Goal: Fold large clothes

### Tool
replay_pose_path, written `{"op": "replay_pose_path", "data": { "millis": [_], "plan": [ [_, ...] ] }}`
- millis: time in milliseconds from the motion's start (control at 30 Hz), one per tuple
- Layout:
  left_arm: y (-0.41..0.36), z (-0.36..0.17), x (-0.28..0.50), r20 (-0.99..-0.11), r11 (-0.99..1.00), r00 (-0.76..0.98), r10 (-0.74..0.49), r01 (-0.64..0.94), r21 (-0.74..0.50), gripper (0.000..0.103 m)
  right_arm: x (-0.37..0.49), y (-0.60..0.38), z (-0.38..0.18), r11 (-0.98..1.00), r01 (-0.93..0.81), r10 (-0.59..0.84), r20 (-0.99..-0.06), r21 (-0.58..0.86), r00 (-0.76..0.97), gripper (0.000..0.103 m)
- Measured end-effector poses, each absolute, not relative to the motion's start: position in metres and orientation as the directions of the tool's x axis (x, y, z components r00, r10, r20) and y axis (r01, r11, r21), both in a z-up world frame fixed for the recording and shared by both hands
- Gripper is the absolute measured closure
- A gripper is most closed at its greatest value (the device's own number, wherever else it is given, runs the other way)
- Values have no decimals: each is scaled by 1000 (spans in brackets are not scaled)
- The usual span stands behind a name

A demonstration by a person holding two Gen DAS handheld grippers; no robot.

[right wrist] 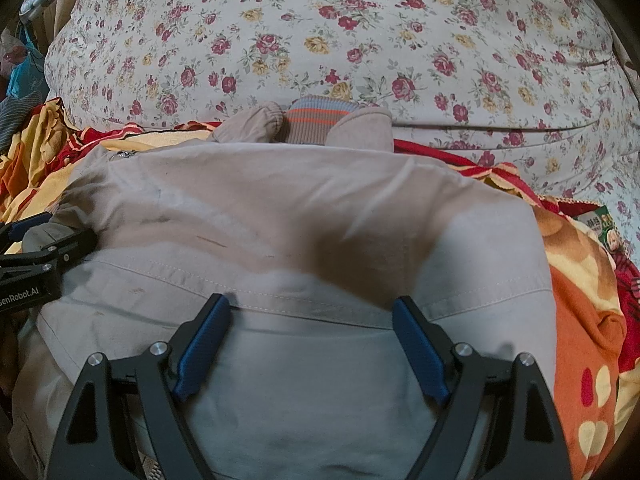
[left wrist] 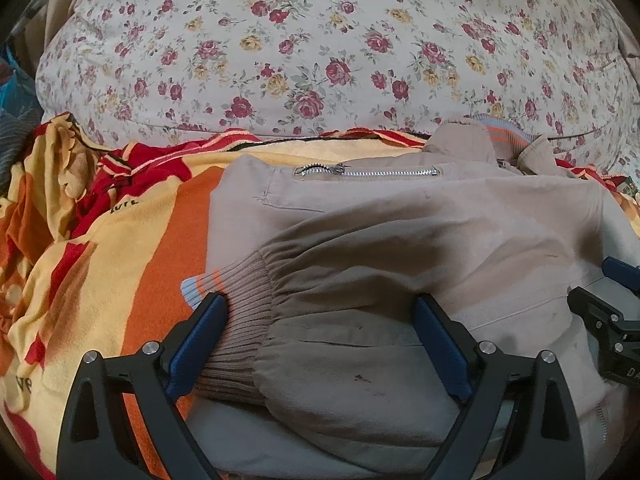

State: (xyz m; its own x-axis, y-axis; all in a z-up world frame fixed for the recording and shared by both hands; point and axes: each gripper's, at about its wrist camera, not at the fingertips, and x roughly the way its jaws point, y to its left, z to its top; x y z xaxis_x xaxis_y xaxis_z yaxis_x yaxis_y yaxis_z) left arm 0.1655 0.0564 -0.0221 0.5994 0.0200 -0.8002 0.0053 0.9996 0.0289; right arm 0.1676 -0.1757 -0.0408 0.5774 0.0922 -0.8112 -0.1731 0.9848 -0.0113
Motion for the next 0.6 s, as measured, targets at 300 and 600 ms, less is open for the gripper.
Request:
{"op": "replay_pose_path", "data": {
  "millis": [300, 600],
  "plan": [
    [57, -22, 165, -798, 1000, 602, 22, 3, 30, 18, 168, -176, -41, 985, -173, 92, -811, -12, 577, 16],
    [57, -21, 165, -795, 999, 606, 25, 1, 33, 18, 168, -177, -40, 985, -173, 94, -810, -10, 579, 16]
  ]
}}
